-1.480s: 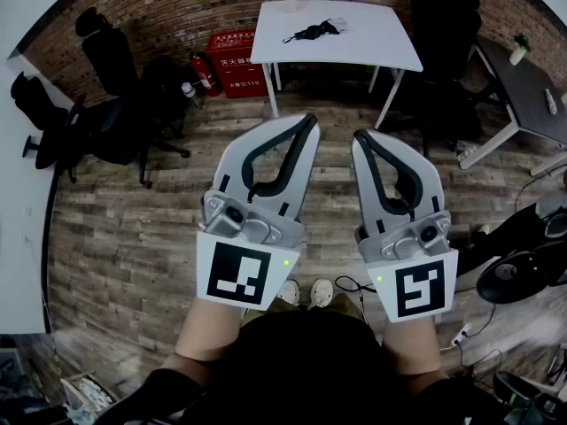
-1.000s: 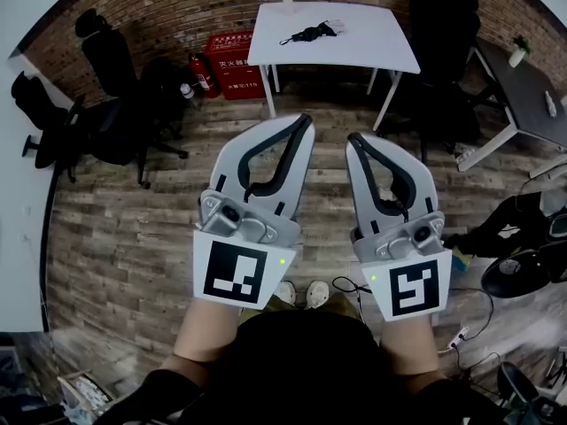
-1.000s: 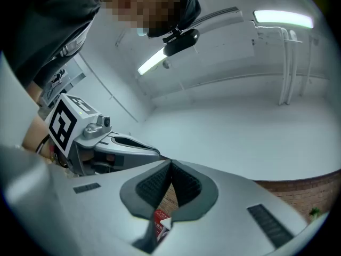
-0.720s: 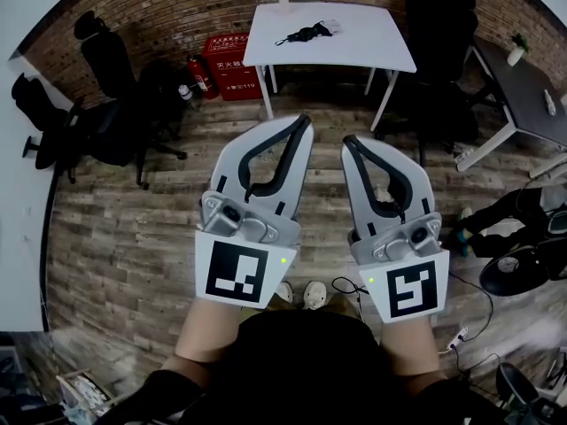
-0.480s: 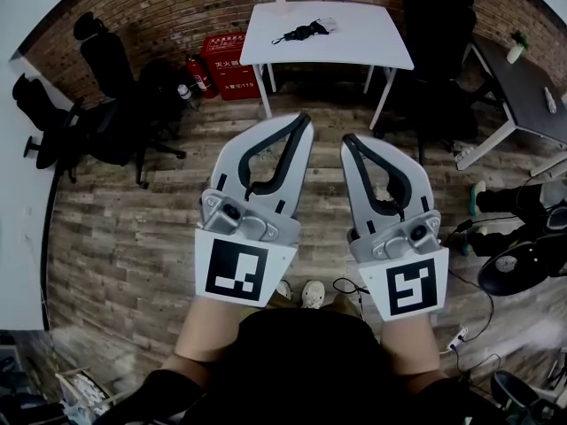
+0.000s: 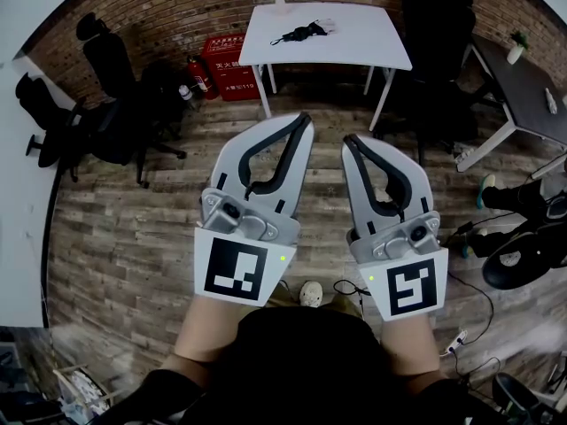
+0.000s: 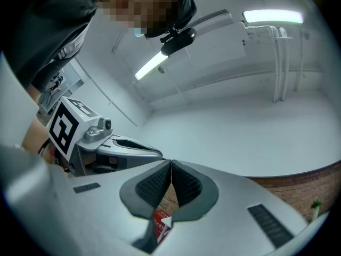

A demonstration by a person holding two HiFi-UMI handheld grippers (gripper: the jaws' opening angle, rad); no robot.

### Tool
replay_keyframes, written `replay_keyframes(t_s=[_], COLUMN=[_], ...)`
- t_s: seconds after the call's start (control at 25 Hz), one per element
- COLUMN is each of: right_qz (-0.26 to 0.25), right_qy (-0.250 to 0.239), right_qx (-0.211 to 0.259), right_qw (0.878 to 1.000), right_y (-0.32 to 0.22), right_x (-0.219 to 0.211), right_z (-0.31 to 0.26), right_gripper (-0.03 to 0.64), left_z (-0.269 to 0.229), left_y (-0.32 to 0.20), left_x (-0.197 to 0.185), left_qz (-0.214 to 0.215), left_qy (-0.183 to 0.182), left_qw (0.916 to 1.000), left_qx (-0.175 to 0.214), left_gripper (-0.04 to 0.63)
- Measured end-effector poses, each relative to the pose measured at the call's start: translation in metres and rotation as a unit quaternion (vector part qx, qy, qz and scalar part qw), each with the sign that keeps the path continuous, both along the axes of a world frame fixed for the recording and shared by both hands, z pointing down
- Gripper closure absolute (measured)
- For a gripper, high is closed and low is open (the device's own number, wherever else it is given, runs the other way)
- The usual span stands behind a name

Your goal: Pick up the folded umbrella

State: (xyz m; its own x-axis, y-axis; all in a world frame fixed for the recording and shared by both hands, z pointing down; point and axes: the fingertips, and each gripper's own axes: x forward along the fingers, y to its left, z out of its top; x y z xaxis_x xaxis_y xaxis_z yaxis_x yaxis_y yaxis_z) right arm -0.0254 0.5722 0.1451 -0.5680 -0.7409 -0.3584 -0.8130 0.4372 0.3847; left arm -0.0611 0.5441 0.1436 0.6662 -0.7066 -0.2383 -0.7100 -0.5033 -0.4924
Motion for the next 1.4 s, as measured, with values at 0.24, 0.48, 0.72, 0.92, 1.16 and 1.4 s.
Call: replay_keyframes(t_s=[0.24,0.48,0.72,0.92,1.16,1.4], right_qz=[-0.001,0.001,0.003,-0.006,-0.004,0.008], right_qy=[-0.003,-0.010,-0.016,-0.023,-0.016,-0.003], right_qx=[-0.001,0.005,0.010,0.013,0.016,0.016], right_qw=[1.000,1.000,1.000,1.000,1.000,1.000], right_y=[-0.001,-0.003,-0.013,-0.037,-0.087,-0.165], right_x=[0.010,0.012,0.017,0.015,0.005,-0.006], right_z=[-0.002,0.000,0.006,0.018,0.036,0.036], right_gripper=[0.586,0.586,0.586,0.586,0.586,0.586], left_z=[-0.004,-0.002,0.005,0.018,0.039,0.041], left_y=[-0.002,-0.003,-0.013,-0.039,-0.090,-0.172], left_x=[0.009,0.011,0.018,0.018,0.010,0.000], left_qz=[-0.001,0.000,0.002,0.006,0.010,0.020], left_qy=[-0.005,-0.011,-0.021,-0.022,-0.019,-0.014], left_qw=[1.0000,0.9999,0.9997,0.9995,0.9995,0.9995], left_qx=[0.001,0.007,0.015,0.023,0.021,0.022], left_gripper=[0.583,0.583,0.583,0.583,0.583,0.583])
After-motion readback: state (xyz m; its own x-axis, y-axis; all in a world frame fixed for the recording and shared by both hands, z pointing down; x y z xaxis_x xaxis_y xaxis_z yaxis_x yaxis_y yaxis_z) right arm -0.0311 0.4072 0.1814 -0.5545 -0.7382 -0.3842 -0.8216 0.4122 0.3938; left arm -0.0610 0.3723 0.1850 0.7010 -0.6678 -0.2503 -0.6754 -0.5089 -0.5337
